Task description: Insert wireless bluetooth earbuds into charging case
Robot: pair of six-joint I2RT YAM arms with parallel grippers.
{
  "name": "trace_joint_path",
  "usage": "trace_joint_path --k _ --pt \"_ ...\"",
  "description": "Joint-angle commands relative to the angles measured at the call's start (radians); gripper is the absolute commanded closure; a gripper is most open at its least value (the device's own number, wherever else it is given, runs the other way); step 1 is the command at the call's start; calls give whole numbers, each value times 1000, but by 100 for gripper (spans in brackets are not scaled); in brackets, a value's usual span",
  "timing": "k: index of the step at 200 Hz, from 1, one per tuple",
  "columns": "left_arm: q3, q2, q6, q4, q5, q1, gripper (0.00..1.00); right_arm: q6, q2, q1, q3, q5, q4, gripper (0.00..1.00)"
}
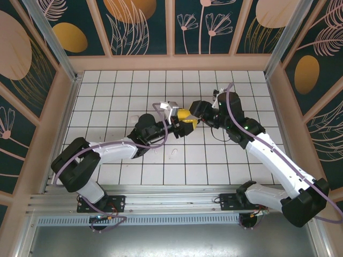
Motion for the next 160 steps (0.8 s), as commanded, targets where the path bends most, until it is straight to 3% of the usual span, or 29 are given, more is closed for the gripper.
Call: trace_joint_path --k 1,52,108,120,140,160 --pt "36 26 -43 57 -16 1 36 32 -21 -7 14 -39 45 48" --pt "73 64 -146 85 -30 2 45 60 -33 -8 -12 -76 72 47" --pt "92 46 -161 32 -22 2 82 49 -37 -15 -33 -102 89 47" --pt "94 40 -168 23 -17 4 86 39 -39 -15 -33 -118 96 43" --pt "88 37 -215 32 9 20 91 1 -61 -16 -22 -138 114 26" --pt "48 42 -338 159 72 67 93 -51 -100 -58 4 -134 105 16"
